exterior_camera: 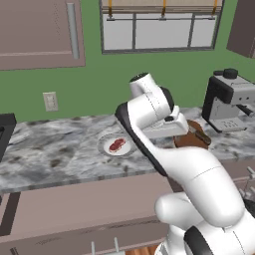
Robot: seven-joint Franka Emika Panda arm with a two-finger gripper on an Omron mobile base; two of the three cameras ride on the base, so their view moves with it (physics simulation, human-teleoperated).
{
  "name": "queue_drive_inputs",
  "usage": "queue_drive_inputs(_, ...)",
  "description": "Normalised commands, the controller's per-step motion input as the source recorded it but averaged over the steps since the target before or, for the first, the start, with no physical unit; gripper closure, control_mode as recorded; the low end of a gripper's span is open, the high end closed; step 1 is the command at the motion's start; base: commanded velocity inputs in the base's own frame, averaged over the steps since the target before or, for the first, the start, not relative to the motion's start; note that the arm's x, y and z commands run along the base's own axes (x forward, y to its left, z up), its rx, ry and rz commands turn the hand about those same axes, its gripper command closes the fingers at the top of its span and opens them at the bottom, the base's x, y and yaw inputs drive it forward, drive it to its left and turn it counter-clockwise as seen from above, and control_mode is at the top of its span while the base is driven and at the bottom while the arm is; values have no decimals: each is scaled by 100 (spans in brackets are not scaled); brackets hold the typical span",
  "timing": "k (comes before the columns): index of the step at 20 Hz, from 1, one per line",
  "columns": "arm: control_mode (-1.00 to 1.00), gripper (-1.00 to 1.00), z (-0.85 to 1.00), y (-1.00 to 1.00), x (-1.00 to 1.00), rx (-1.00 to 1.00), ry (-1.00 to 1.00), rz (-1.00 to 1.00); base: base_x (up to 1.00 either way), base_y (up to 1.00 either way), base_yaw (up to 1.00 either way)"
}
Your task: Pick up the knife from the drawer and place it on the cutting board. Then place the meat from the plate to the cutting board.
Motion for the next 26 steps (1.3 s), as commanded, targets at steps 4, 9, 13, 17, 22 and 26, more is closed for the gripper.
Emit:
queue_drive_inputs(4, -100, -100, -5, 58, 3, 1, 0, 0, 0, 0, 0)
queue_drive_inputs(9, -100, -100, -12, 55, 22, 4, 3, 0, 0, 0, 0)
queue_drive_inputs(13, -100, -100, -11, 26, 26, 8, 7, 0, 0, 0, 0)
queue_drive_inputs(17, -100, -100, -3, 0, 29, 13, 0, 0, 0, 0, 0)
queue_drive_inputs(22, -100, -100, -8, 0, 23, 16, -3, 0, 0, 0, 0)
queue_drive_inputs(26, -100, -100, -14, 0, 25, 9, -9, 0, 0, 0, 0)
